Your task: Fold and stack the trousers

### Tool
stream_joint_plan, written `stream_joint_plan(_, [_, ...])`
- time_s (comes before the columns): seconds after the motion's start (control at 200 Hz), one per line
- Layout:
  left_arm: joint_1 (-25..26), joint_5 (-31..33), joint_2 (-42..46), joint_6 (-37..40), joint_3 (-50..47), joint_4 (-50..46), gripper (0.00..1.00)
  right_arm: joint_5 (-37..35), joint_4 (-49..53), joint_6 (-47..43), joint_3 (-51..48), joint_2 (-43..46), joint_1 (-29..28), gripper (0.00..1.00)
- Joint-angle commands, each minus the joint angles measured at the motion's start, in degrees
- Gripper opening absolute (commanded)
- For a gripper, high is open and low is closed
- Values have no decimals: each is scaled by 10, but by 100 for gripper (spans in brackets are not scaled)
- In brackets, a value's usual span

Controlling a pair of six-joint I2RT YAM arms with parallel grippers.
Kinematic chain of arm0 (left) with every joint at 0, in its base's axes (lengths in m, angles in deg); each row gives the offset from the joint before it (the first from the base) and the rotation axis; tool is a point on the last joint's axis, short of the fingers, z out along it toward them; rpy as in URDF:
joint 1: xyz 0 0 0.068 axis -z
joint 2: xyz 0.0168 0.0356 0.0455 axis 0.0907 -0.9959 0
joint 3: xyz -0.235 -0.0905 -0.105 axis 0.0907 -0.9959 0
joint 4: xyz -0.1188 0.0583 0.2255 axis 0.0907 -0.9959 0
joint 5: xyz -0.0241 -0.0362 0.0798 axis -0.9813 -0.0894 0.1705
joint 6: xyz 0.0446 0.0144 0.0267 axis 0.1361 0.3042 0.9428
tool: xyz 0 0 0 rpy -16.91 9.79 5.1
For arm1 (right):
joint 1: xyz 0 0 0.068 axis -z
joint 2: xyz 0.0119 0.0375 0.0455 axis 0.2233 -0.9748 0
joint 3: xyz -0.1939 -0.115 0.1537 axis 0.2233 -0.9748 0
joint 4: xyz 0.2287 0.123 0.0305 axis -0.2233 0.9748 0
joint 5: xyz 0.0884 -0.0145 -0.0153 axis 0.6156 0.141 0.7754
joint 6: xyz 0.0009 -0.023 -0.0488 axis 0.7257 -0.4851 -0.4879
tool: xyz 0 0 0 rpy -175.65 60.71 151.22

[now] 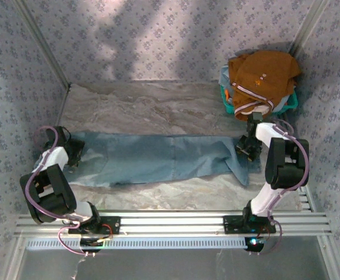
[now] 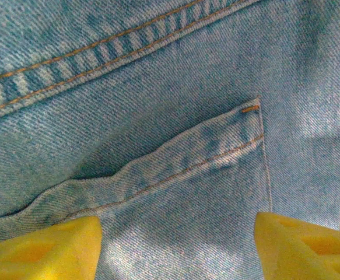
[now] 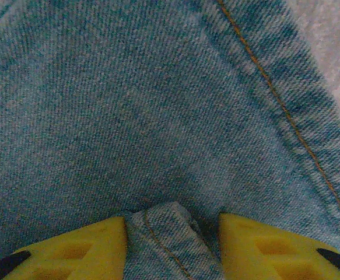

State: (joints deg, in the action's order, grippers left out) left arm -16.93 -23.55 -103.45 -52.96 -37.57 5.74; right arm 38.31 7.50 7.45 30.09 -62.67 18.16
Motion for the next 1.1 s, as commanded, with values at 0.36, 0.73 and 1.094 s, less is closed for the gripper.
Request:
stream_joint_plan(0.36, [-4,-8,11,5,2,-6,69,-53,57,-14,61,69,8,4])
stream_joint_plan(0.73, [-2,6,23,10,-9,-2,69,-151,86,-22,192,-7,37,6])
stream_joint_plan(1.094, [10,2,31,28,5,-13,70,-188,123,-18,237,-44,34,55])
